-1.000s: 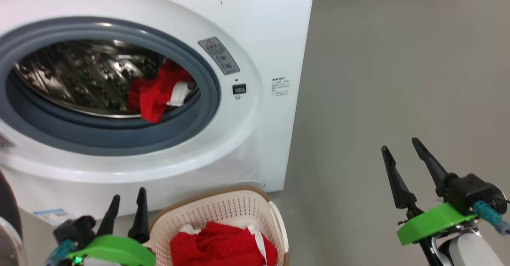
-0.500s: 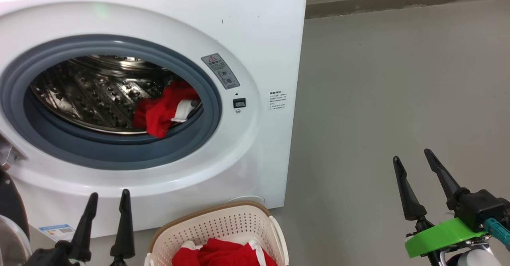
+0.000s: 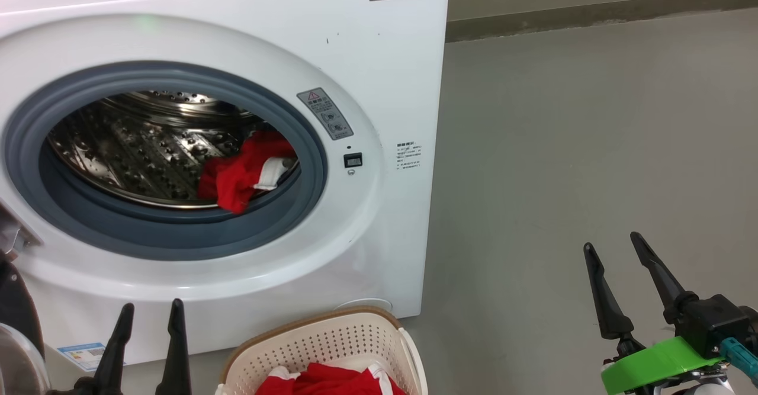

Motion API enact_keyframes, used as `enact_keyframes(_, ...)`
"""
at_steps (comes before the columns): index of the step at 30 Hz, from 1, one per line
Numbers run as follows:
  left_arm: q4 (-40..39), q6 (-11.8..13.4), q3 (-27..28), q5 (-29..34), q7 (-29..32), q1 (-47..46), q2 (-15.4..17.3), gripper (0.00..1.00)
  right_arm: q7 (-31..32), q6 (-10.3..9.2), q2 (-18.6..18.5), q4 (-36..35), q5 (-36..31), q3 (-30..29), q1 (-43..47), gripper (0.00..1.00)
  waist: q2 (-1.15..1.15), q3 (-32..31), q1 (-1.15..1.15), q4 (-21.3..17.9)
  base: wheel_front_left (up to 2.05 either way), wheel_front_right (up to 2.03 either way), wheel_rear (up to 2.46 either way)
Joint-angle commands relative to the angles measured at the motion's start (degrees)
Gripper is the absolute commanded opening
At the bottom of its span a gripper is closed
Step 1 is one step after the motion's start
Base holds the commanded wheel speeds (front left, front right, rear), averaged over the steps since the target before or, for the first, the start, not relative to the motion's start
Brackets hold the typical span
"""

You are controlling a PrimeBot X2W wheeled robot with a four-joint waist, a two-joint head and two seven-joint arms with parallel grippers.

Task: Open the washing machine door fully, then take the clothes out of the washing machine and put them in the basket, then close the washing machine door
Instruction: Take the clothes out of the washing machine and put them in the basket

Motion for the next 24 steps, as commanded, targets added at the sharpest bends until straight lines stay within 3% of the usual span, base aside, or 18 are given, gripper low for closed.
enact_keyframes(1, -1.7, -0.3, 1.9, 0.4, -0.4, -0.9, 0.3, 1.00, -0.4, 0.02, -0.6, -1.8, -0.3, 1.0, -0.5, 1.00, 0.00, 0.0, 0.00, 0.0, 0.00, 0.00, 0.00)
enact_keyframes(15, -0.9, 0.5, 0.4, -0.7, -0.4, -1.6, 0.2, 1.00, -0.4, 0.02, -1.4, -1.9, 0.2, 1.7, -0.7, 1.00, 0.00, 1.8, 0.00, 0.1, 0.00, 0.00, 0.00)
enact_keyframes(24, 2.3, 0.3, -0.8, -2.9, -0.4, -9.6, 0.2, 1.00, -0.4, 0.02, -1.7, -2.7, 0.5, 2.2, -3.0, 1.00, 0.00, 7.7, 0.00, 1.3, 0.00, 0.00, 0.00)
